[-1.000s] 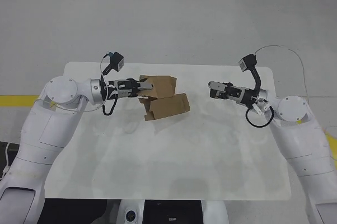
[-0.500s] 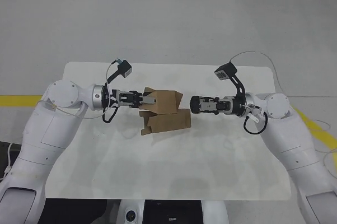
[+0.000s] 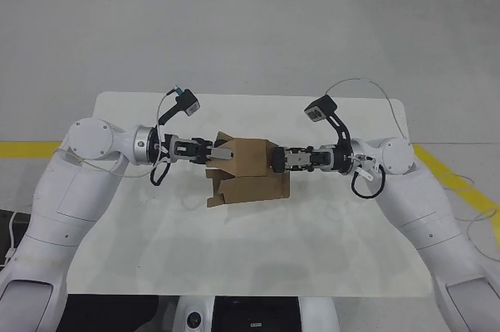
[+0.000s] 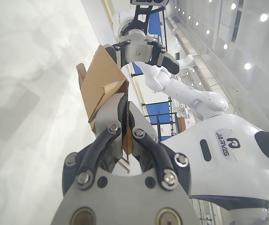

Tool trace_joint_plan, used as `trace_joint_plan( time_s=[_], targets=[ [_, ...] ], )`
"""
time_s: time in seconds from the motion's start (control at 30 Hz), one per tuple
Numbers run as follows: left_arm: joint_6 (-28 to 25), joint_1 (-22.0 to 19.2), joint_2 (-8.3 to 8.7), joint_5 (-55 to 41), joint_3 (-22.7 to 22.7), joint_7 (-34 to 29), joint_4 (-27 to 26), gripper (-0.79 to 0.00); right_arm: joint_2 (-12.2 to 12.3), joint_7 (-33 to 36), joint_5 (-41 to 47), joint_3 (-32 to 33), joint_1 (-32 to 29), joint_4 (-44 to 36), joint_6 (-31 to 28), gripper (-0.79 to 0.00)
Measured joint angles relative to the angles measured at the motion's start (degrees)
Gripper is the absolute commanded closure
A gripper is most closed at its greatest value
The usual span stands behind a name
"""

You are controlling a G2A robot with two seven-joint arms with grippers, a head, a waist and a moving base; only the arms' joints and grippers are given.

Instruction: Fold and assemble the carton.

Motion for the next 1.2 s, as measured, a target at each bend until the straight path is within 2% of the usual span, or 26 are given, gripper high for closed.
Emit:
trace_joint_plan(
  time_s=[0.17,0.37,0.6,0.93,1.03,1.2],
  targets=[
    [0.4,0.1,0.08,-0.7,-0.6,-0.4,-1.0,0.0,-0.6,0.0,1.2,-1.1,0.2,0.1,0.0,-0.699],
    [0.5,0.3,0.15,-0.4,-0.9,-0.2,-1.5,0.0,-1.4,0.0,2.9,-2.4,0.5,1.2,0.0,-0.646],
    [0.7,0.6,0.25,-0.2,-1.3,-0.3,-1.4,0.0,-1.7,-0.5,5.6,-1.5,0.4,2.3,-0.5,-0.517],
    [1.2,0.7,0.16,0.6,-0.7,0.0,-1.5,0.0,-2.5,0.1,4.6,-1.8,1.4,2.8,0.1,-0.453],
    [1.3,0.7,0.11,0.6,-0.6,0.1,-1.5,0.0,-3.0,0.0,3.8,-2.8,2.3,3.8,0.0,-0.394],
    [1.4,0.5,0.07,0.6,-0.5,0.2,-1.3,0.0,-3.7,-0.4,3.5,-3.9,3.4,5.4,-0.4,-0.348]
  ],
)
